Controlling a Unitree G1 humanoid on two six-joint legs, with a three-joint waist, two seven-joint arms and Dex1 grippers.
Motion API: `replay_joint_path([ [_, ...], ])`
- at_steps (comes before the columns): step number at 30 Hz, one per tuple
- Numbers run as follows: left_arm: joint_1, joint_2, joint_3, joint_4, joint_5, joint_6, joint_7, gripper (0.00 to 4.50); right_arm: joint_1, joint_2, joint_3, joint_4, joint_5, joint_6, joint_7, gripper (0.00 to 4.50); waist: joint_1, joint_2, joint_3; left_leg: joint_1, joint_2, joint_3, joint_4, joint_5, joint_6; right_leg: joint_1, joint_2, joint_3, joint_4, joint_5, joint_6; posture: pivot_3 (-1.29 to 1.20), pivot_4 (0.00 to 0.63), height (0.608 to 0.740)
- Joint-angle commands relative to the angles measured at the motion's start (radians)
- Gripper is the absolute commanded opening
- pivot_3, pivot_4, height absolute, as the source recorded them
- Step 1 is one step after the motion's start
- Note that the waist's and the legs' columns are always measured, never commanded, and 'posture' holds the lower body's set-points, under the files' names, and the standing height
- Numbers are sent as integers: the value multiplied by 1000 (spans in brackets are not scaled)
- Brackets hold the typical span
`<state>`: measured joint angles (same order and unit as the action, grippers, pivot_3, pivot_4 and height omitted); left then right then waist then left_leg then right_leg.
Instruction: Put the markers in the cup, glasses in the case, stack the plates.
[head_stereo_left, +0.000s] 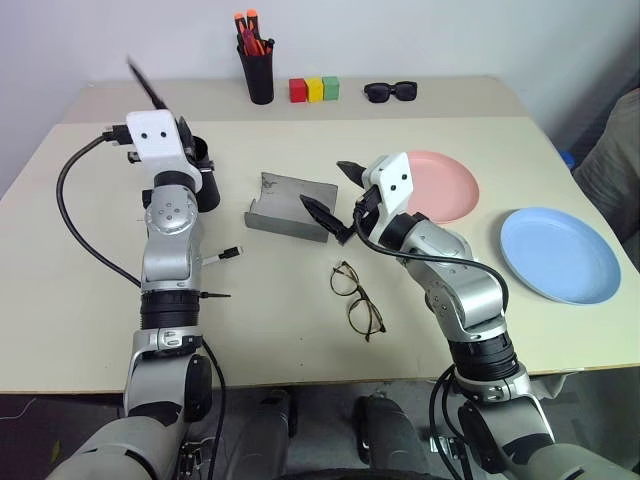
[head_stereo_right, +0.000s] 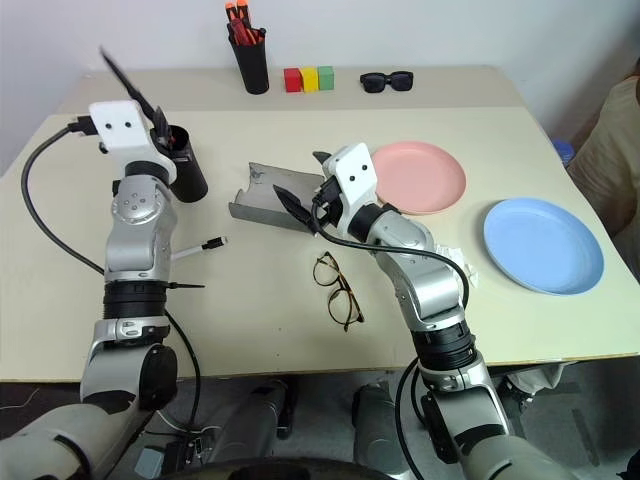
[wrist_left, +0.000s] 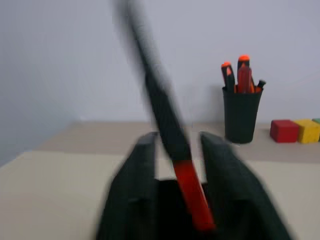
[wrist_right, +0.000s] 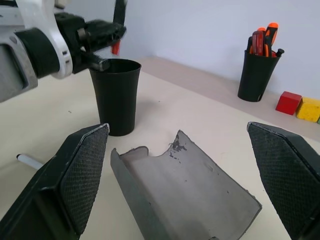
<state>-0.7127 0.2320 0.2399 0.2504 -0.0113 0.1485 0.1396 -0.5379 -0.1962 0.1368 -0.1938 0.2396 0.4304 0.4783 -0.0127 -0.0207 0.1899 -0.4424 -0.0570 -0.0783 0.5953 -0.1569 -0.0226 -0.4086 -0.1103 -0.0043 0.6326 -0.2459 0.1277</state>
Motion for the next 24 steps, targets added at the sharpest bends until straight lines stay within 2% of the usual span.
replay_joint_path([
  [1,-8,7,8,-55,7,-5,27,3316,-14,9,5,-46,11,-12,7,4500,1,0,0,0,0,0,0,0,0,0,0,0,0,0,0,0,150,740],
  [3,-6,6,8,-59,3,-3,33,4365,-16,10,7,-43,11,-12,9,4500,1,0,0,0,0,0,0,0,0,0,0,0,0,0,0,0,150,740],
  [11,-5,2,27,-111,-33,10,42,4444,-16,14,13,-44,11,-11,12,4500,0,0,0,0,0,0,0,0,0,0,0,0,0,0,0,0,150,740],
  [12,-4,12,30,-131,-48,16,19,4444,-17,13,14,-45,11,-11,13,4500,0,0,0,0,0,0,0,0,0,0,0,0,0,0,0,0,150,740],
  [15,36,70,24,-252,-192,73,-200,4444,-20,-6,9,-44,9,-14,29,4500,-2,0,0,0,0,0,0,0,0,0,0,0,0,0,0,0,150,740],
  [16,56,94,24,-294,-235,104,-262,4444,-18,-15,7,-45,10,-15,37,4500,-4,0,0,0,0,0,0,0,0,0,0,0,0,0,0,0,150,740],
  [20,213,331,17,-487,-406,400,-542,4444,8,-117,-13,-67,34,-11,142,4500,-14,2,1,0,1,0,-1,0,0,0,1,1,0,0,0,0,150,740],
  [22,278,436,17,-546,-460,535,-608,4444,21,-171,-20,-72,46,-10,188,4500,-14,2,1,0,1,0,-2,0,0,-1,1,1,0,0,-1,0,150,740],
  [24,306,501,27,-569,-523,660,-647,4444,39,-228,-24,-82,58,-2,240,4500,-7,2,1,1,2,0,-1,0,0,0,1,1,0,0,-1,0,150,740],
])
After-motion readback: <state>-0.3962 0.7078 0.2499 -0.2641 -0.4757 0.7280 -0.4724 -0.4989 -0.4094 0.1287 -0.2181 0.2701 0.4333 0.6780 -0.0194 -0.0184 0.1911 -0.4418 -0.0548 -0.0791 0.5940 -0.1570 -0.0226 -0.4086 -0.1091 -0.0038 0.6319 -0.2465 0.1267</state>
